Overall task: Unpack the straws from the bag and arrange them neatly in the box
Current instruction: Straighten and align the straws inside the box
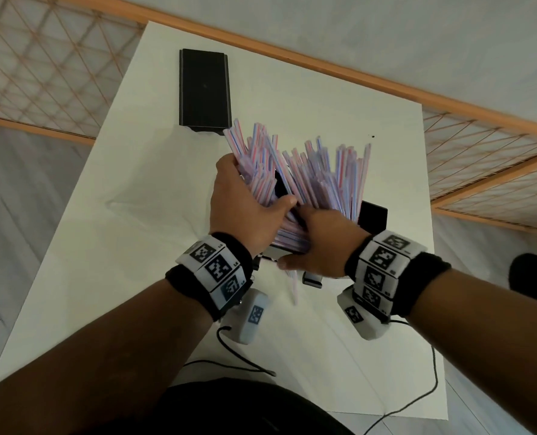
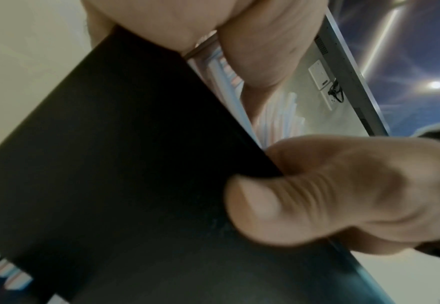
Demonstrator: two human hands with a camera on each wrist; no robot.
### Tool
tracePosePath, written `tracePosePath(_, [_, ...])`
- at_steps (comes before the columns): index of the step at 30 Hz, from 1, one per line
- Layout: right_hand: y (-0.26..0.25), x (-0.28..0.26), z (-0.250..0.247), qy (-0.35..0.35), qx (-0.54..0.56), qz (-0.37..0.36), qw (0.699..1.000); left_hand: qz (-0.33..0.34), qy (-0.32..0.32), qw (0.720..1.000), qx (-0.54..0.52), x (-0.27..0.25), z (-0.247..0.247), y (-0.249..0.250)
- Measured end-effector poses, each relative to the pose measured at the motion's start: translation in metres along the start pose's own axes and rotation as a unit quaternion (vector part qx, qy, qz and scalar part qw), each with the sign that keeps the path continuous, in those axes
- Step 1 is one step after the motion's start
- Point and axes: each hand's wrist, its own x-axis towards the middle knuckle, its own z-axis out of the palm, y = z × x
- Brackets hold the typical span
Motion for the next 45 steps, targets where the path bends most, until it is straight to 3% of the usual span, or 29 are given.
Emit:
tracePosePath(4, [0.006,-0.023,-0.005,0.079,-0.005,-0.039,0.996,-0.020,0.013,0.999,-0.029,0.001,-0.001,0.001])
tracePosePath(8, [0.014,-0.020,0.011,0.043,-0.023,-0.026,0.998,-0.020,0.006,0.998,-0.056,-0.001,-0.001,0.003])
tracePosePath(14, [0.020,-0.014,0.018,0.059,-0.011,0.004,0.998,-0.023,-0.004,0.998,-0.060,-0.001,-0.002,0.006])
tracePosePath(23, [0.018,-0.006,0.024,-0.002,0.002,0.041,0.999,-0.014,0.004,0.998,-0.066,-0.001,-0.001,0.005])
tracePosePath(28, [0.011,-0.002,0.027,0.000,-0.001,0.036,0.999,-0.007,0.006,0.997,-0.071,0.000,-0.001,0.004])
tracePosePath(35, [0.001,0.013,0.023,-0.073,-0.016,0.088,0.993,0.001,-0.003,0.996,-0.090,-0.002,-0.001,0.004])
tracePosePath(41, [0.001,0.022,0.016,-0.092,0.089,0.089,0.988,0.002,-0.004,0.996,-0.089,-0.002,-0.002,0.004])
tracePosePath(45, [0.003,0.022,0.015,-0.092,0.088,0.088,0.988,0.003,-0.002,0.996,-0.087,-0.002,-0.002,0.004])
